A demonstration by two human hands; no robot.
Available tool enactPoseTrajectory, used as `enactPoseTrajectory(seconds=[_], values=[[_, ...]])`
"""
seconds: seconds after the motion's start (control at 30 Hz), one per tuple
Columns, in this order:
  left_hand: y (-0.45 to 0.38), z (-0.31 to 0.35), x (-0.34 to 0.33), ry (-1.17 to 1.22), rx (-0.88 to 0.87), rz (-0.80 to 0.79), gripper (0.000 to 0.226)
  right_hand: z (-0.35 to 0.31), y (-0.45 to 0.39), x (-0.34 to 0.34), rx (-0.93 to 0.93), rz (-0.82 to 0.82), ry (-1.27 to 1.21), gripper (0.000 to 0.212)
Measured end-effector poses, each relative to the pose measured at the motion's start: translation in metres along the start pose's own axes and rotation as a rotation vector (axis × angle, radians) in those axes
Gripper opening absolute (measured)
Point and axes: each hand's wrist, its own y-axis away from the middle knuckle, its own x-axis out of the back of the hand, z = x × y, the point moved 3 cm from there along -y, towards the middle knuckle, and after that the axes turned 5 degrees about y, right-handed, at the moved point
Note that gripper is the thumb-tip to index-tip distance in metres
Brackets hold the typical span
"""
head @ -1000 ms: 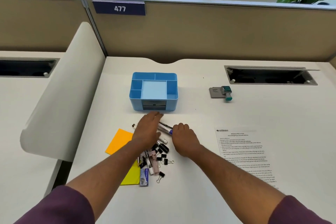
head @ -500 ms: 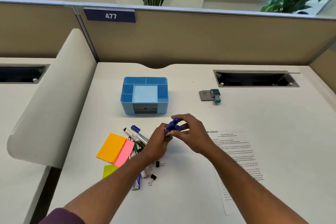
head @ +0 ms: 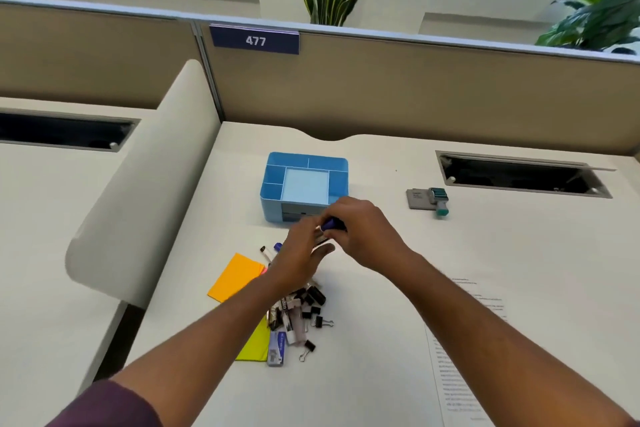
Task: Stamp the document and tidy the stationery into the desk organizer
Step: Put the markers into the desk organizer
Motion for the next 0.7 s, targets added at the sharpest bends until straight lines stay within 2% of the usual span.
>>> enactPoseTrajectory(seconds=[0.1,0.23,0.37,0.57,0.7], values=[[-0.012,-0.002,0.029,-0.238,-0.002,0.208,0.073,-0.002,-0.031,0.016,-0.014,0.123,-0.044,0.018],[-0.033,-0.016,0.066,-0.38,0.129,0.381,0.076,-0.003,-0.073,0.024,-0.024,0.27,-0.086,0.018],[-0.043,-0.046,0.082,-0.473,0.301,0.316,0.078,-0.009,-0.106,0.012,-0.022,0.305,-0.086,0.016],[-0.033,-0.062,0.077,-0.51,0.318,0.227,0.087,-0.015,-0.136,-0.021,0.044,0.244,0.004,0.015],[-0.032,-0.063,0.074,-0.527,0.328,0.211,0.09,-0.017,-0.145,-0.035,0.049,0.099,0.096,0.026]])
